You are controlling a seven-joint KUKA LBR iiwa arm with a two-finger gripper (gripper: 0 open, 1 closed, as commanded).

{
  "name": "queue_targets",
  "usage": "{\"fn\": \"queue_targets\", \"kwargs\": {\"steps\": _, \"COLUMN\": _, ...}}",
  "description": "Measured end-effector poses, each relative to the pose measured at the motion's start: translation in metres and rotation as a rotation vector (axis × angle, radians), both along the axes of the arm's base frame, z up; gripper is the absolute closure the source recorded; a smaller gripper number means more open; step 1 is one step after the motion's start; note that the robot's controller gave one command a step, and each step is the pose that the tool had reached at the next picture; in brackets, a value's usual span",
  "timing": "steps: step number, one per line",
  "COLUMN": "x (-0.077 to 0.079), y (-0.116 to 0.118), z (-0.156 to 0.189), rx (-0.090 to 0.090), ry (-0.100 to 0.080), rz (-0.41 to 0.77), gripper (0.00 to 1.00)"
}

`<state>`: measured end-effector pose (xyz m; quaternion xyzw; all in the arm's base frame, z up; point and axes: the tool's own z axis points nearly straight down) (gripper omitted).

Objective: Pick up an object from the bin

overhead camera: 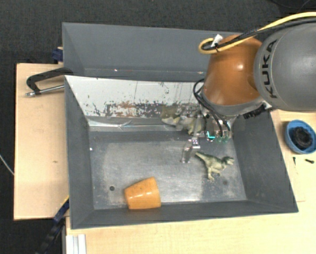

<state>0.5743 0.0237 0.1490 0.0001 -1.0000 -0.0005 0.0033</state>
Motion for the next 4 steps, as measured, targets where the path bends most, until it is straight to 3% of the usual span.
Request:
{"fn": "queue_targets", "kwargs": {"steps": 1, "x": 0.029, "y": -0.073, "z": -0.02, "rx": -0.003, "ry": -0.013, "rz": -0.103, "gripper": 0.0}}
{"fn": "queue_targets", "kwargs": {"steps": 2, "x": 0.032, "y": -0.106, "z": -0.068, "rx": 0.004, "ry": -0.032, "rz": -0.004, "gripper": 0.0}}
{"fn": "queue_targets", "kwargs": {"steps": 3, "x": 0.039, "y": -0.106, "z": -0.063, "rx": -0.001, "ry": -0.062, "rz": -0.005, "gripper": 1.0}}
{"fn": "queue_targets", "kwargs": {"steps": 4, "x": 0.019, "y": -0.092, "z": 0.07, "rx": -0.002, "ry": -0.02, "rz": 0.263, "gripper": 1.0}}
